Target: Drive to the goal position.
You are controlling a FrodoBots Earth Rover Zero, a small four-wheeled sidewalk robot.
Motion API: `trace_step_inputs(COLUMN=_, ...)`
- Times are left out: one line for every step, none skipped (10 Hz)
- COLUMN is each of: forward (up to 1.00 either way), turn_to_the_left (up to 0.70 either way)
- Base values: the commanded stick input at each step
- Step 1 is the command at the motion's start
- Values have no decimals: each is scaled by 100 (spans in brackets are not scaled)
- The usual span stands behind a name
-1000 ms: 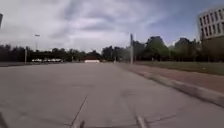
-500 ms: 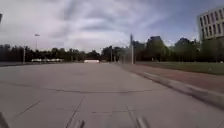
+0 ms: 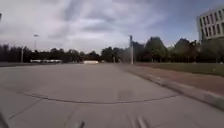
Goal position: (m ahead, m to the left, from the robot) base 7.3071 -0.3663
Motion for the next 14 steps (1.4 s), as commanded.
trace_step_inputs(forward=100, turn_to_the_left=0)
trace_step_inputs(forward=100, turn_to_the_left=0)
trace_step_inputs(forward=100, turn_to_the_left=0)
trace_step_inputs(forward=100, turn_to_the_left=0)
trace_step_inputs(forward=100, turn_to_the_left=0)
trace_step_inputs(forward=100, turn_to_the_left=0)
trace_step_inputs(forward=100, turn_to_the_left=0)
trace_step_inputs(forward=100, turn_to_the_left=0)
trace_step_inputs(forward=100, turn_to_the_left=0)
trace_step_inputs(forward=100, turn_to_the_left=0)
trace_step_inputs(forward=100, turn_to_the_left=0)
trace_step_inputs(forward=100, turn_to_the_left=0)
trace_step_inputs(forward=100, turn_to_the_left=0)
trace_step_inputs(forward=100, turn_to_the_left=0)
